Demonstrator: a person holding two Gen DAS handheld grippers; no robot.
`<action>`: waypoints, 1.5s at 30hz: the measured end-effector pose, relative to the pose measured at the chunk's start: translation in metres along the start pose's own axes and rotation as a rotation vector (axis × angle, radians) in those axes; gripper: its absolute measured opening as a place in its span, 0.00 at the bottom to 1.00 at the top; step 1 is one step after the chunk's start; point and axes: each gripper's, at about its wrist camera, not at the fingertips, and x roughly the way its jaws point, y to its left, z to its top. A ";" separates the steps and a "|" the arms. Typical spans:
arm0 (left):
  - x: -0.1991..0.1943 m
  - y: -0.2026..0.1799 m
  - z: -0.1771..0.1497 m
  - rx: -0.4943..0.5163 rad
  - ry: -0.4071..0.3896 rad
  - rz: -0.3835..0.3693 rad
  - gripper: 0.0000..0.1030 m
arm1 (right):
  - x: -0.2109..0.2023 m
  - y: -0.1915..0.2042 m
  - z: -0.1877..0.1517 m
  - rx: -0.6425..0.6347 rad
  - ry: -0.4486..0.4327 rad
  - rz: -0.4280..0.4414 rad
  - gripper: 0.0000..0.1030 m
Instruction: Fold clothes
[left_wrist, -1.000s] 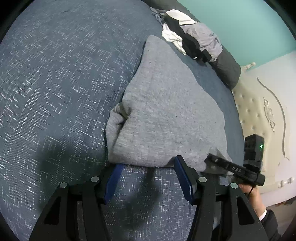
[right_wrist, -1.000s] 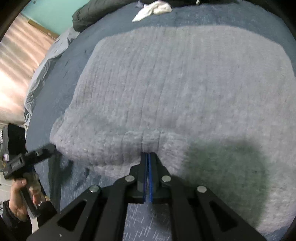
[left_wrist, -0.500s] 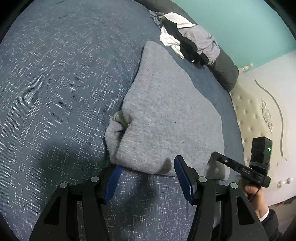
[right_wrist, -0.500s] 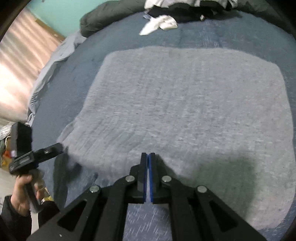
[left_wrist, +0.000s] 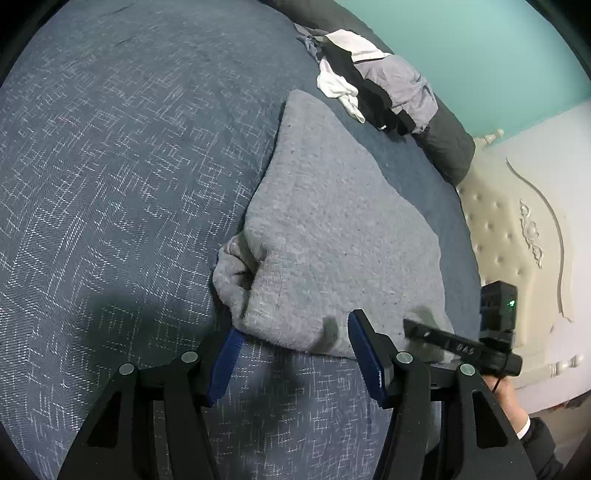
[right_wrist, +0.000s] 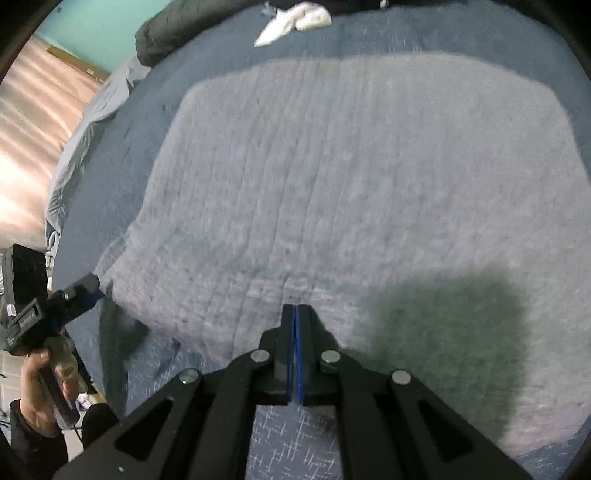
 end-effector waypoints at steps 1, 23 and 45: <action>0.000 0.000 0.000 0.001 0.002 0.002 0.60 | 0.005 0.001 -0.002 -0.012 0.012 -0.014 0.00; -0.008 0.002 0.001 -0.010 -0.019 0.025 0.60 | -0.002 0.001 -0.021 0.025 0.025 -0.010 0.00; -0.018 0.003 -0.017 -0.028 -0.015 0.025 0.63 | -0.037 -0.017 -0.057 0.074 0.010 0.052 0.00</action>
